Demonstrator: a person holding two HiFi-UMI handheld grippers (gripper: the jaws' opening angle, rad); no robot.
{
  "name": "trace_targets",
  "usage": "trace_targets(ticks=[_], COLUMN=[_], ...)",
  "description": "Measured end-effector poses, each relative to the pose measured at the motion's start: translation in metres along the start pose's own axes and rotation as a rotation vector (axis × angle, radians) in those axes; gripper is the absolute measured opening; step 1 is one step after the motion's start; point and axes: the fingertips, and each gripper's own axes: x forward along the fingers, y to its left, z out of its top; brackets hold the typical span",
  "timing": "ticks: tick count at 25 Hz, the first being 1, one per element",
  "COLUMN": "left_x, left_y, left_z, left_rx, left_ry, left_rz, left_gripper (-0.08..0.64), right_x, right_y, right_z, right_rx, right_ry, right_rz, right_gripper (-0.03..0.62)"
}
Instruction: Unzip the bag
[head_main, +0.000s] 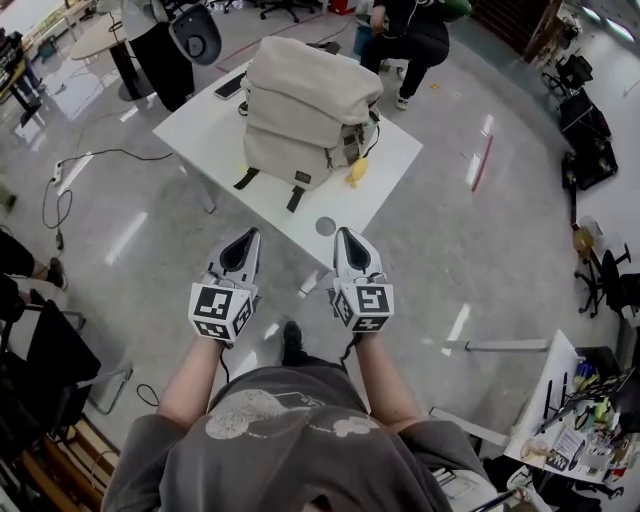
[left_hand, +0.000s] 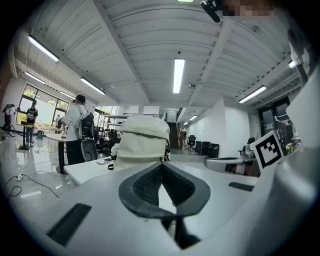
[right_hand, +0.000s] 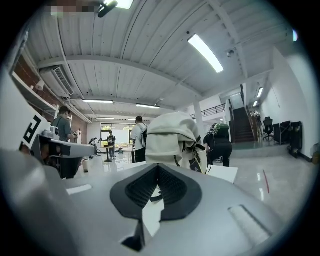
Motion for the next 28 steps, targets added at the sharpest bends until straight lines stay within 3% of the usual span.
trace_targets(ticks=[9,21,28], left_x=[0.053,0.096,0.117], left_y=[0.006,0.002,0.001], left_z=[-0.003,0.001,0.0], left_rx=[-0.011,0.002,0.013], left_ry=[0.022,0.03,0.046], left_rz=[0.05,0.061,0.021], left_gripper=[0.006,0.006,0.008], right_x=[0.045,0.076,0.088], right_y=[-0.037,-0.074,-0.081], right_z=[0.001,-0.002,-0.001], right_rx=[0.005,0.026,0.034], right_ry=[0.015,0.032,0.036], right_rz=[0.054,0.075,0.059], right_gripper=[0.0,0.0,0.0])
